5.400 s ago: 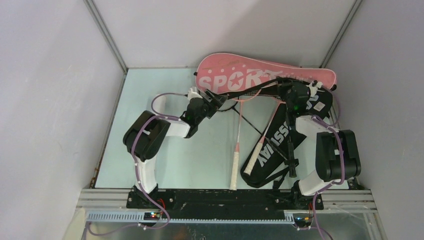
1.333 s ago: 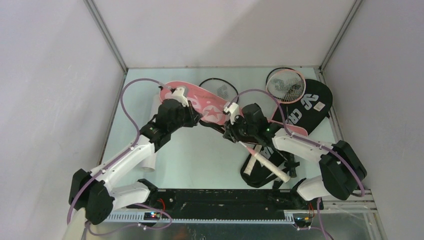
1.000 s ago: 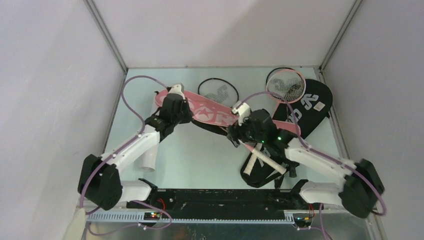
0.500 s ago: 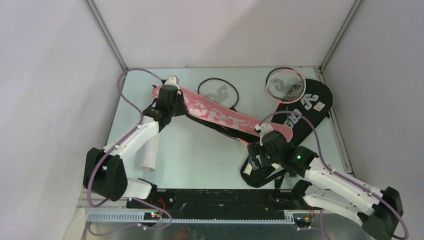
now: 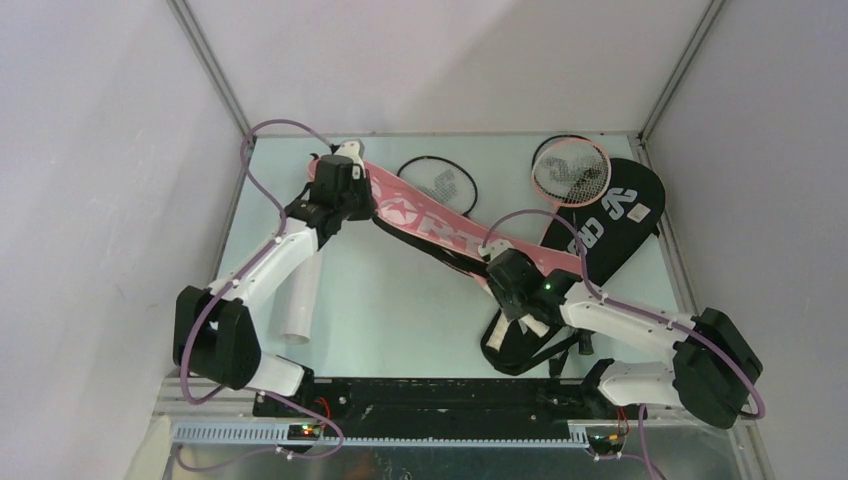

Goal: Pack up the badminton gear
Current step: Place the racket in the racket bag.

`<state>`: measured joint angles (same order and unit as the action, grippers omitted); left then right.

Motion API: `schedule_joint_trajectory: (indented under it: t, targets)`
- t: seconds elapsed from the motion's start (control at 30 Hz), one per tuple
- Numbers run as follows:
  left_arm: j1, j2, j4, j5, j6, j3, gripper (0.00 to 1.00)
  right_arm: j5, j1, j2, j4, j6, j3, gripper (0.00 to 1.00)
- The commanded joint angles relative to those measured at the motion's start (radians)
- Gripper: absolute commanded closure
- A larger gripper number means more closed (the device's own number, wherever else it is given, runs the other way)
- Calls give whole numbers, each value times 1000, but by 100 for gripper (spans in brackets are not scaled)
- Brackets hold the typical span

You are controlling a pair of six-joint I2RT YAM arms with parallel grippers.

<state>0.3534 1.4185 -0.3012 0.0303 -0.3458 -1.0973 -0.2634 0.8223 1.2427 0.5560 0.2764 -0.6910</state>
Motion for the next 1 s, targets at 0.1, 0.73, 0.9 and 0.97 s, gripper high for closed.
schedule_joint_trajectory:
  t: [0.1,0.73,0.9,0.97]
  targets:
    - [-10,20,8,-153,89,-74,100,49,-1,59,-220,-227,-85,57]
    - [-13,37,-11,-258,125,-107,100,-160,104,126,-625,-634,-103,100]
    - [-13,56,-2,-334,115,-115,100,-128,95,198,-888,-831,-79,100]
    - [-13,70,-17,-352,116,-134,100,-151,97,238,-984,-866,-82,100]
